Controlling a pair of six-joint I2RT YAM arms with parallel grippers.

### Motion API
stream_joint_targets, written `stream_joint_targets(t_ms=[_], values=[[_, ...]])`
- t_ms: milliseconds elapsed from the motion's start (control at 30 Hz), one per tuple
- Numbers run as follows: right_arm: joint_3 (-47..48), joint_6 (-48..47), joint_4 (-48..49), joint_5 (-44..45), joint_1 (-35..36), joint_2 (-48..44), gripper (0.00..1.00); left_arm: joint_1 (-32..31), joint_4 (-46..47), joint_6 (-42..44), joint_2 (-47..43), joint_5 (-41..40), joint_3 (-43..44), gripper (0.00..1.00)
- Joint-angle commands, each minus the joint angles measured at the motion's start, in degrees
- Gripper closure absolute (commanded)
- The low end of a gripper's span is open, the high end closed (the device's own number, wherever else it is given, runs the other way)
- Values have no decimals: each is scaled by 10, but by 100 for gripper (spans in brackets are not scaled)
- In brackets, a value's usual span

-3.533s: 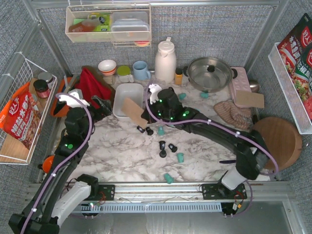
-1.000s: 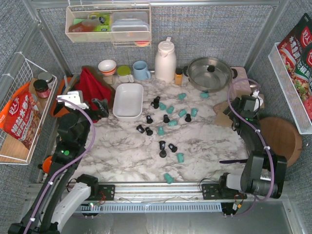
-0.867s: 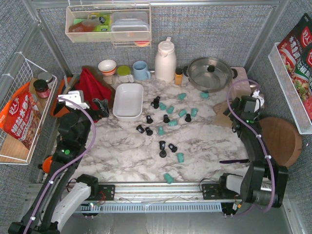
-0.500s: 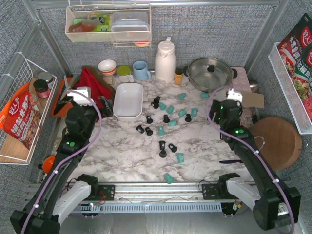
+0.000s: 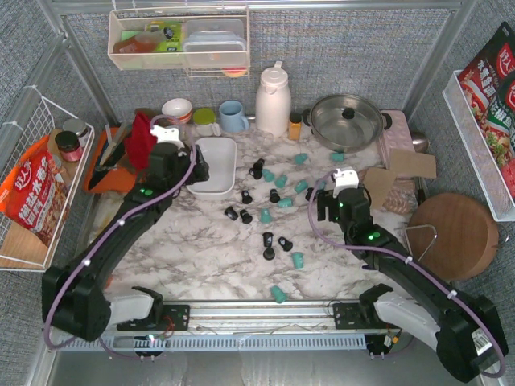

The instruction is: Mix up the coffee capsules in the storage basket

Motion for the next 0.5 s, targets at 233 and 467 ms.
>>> stream_joint_targets(t_ms=[233,467], values=[[3,2,38,-26,2,-38,18,-95,-61,-63,151,-42,76,20],[6,7,33,-35,1,-32,18,-145,-94,-74,171,-66,64,22]])
